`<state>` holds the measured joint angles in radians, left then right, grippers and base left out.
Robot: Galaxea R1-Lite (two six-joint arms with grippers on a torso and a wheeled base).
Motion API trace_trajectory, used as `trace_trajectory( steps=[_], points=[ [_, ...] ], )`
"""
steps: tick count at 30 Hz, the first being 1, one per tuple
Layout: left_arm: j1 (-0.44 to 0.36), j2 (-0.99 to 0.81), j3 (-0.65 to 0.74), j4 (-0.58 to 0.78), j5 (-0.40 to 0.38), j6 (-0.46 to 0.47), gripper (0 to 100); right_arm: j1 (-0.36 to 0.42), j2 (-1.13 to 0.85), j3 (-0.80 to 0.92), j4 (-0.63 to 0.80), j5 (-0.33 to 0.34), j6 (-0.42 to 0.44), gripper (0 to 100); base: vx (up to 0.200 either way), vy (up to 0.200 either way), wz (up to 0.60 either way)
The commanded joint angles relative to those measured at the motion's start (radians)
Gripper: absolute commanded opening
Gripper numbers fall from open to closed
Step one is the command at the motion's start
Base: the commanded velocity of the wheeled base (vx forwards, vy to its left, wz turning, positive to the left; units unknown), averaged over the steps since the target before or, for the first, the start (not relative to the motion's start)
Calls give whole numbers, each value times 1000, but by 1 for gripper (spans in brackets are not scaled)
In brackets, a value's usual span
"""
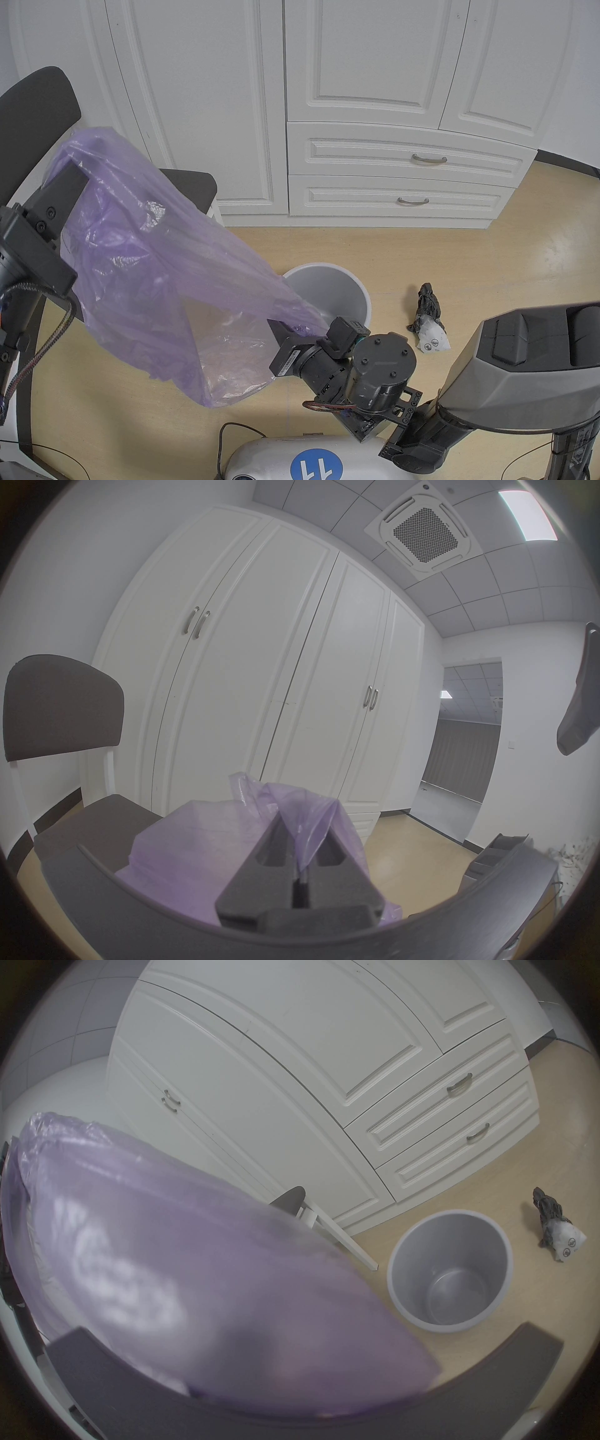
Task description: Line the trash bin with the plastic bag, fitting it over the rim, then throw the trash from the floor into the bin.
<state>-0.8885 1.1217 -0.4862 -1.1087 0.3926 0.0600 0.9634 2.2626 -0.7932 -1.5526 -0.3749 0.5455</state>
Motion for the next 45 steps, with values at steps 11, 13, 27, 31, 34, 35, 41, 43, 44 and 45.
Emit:
trace_trajectory(
  steps=[11,13,27,31,34,35,41,43,44,45],
  points=[
    [-13,139,55,0,0,-62,0,-166,-344,146,86,59,-262,0,0,0,0],
    [-20,175,54,0,0,-89,0,-176,-426,152,181,59,-272,0,0,0,0],
    [13,688,-127,20,9,-307,0,-299,-922,80,1034,70,-306,0,0,0,0],
    [26,742,-147,20,-4,-313,0,-416,-939,132,1037,60,-463,0,0,0,0],
    [48,771,-161,17,-17,-315,0,-448,-925,154,1036,57,-504,0,0,0,0],
    [54,777,-166,17,-18,-315,0,-453,-919,157,1036,50,-512,0,0,0,0],
    [103,814,-192,12,-44,-332,0,-445,-828,158,1025,5,-521,0,0,0,0],
    [123,830,-203,13,-49,-344,0,-445,-802,158,1025,-9,-523,0,0,0,0],
    [132,837,-207,13,-49,-347,0,-448,-782,157,1025,-19,-524,0,0,0,0],
    [138,842,-209,12,-49,-348,0,-451,-768,157,1025,-32,-529,0,0,0,0]
  ],
)
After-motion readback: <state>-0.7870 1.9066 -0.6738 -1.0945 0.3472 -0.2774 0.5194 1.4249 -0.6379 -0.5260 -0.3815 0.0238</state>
